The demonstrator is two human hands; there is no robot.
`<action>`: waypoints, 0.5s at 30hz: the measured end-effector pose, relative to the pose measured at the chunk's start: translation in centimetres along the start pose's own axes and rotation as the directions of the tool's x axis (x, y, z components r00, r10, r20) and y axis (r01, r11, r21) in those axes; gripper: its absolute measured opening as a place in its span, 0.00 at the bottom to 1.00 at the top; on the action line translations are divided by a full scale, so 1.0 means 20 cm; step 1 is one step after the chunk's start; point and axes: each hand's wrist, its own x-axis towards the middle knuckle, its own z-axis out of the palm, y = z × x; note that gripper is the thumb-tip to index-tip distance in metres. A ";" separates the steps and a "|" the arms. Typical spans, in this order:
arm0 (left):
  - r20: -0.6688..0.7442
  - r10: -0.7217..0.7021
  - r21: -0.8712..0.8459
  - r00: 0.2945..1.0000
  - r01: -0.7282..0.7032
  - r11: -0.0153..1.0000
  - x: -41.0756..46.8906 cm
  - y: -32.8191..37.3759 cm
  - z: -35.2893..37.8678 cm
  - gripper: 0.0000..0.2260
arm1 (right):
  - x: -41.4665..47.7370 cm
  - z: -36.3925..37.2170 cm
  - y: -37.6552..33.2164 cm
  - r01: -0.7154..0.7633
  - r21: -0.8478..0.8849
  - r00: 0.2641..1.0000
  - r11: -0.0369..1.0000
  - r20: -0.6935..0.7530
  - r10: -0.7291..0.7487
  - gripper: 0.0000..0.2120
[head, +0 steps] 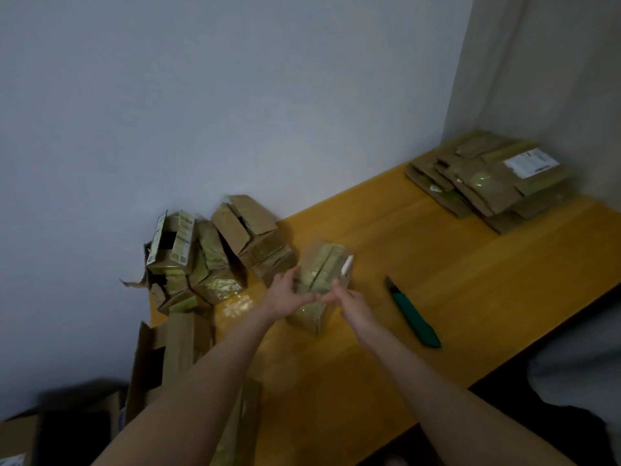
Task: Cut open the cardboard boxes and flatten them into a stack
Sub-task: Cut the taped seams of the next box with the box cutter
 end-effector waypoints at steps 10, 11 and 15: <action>-0.084 -0.107 0.264 0.991 0.126 0.956 0.21 0.18 0.16 0.52 | 0.11 -0.40 0.22 -0.150 -0.793 0.956 0.591 -0.268 -0.118 0.28; -0.074 -0.115 0.248 0.991 0.129 0.960 0.22 0.18 0.18 0.51 | 0.11 -0.44 0.25 -0.179 -0.820 0.961 0.544 -0.263 -0.081 0.31; -0.102 -0.006 0.378 0.995 0.044 0.925 0.20 0.10 0.19 0.45 | 0.13 -0.49 0.38 -0.200 -0.894 0.977 0.401 -0.210 0.018 0.31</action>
